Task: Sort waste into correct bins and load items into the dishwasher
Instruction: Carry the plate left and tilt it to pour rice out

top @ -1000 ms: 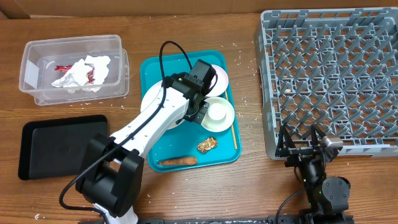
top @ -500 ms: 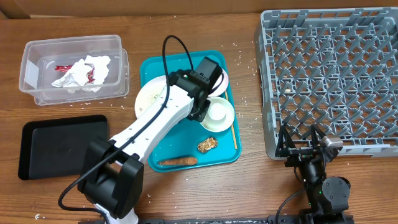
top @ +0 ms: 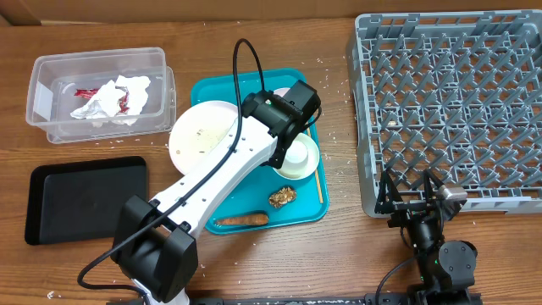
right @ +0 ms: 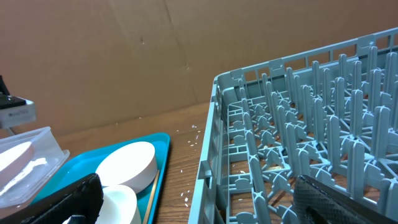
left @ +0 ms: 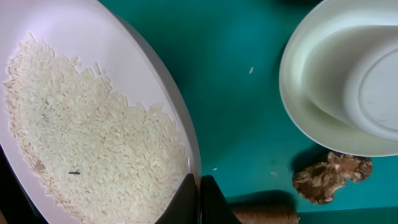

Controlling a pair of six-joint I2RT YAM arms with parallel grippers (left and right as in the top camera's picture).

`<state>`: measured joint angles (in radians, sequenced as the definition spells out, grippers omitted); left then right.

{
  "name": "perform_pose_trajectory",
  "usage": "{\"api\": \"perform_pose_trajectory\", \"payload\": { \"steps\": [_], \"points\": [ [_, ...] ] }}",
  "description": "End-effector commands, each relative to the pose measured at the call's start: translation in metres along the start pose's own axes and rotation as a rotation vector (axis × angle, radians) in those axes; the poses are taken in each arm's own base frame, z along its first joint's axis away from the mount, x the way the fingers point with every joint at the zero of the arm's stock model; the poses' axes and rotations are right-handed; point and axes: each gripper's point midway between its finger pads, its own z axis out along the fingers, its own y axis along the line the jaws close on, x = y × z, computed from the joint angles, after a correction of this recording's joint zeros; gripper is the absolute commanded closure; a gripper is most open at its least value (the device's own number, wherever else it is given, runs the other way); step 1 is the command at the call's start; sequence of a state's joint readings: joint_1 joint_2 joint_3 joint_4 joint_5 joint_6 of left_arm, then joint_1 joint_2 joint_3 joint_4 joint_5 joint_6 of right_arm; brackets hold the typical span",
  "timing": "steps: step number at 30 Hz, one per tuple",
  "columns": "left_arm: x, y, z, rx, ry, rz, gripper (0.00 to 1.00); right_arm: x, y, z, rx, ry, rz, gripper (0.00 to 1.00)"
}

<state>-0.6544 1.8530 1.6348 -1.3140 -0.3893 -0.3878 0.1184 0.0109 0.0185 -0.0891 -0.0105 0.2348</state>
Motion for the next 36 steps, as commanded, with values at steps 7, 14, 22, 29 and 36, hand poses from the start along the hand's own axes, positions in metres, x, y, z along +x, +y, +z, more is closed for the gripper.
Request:
{"api": "perform_pose_trajectory", "payload": {
  "steps": [7,14,22,29,36],
  "points": [
    [-0.016,0.069,-0.006,-0.069,-0.023,-0.255,0.96,0.001,-0.002,0.0,0.008,-0.006,-0.007,0.0],
    [-0.002,0.121,0.019,-0.022,0.095,-0.479,0.96,0.001,-0.002,0.0,0.008,-0.006,-0.007,0.0],
    [0.004,0.152,0.03,0.091,0.145,-0.645,0.96,0.001,-0.002,0.0,0.008,-0.006,-0.007,0.0],
    [0.015,0.19,0.016,0.133,0.105,-0.783,0.96,0.001,-0.002,0.0,0.008,-0.006,-0.007,0.0],
    [0.03,0.224,-0.002,0.194,0.053,-0.892,0.96,0.001,-0.002,0.0,0.008,-0.006,-0.007,0.0]
  ]
}}
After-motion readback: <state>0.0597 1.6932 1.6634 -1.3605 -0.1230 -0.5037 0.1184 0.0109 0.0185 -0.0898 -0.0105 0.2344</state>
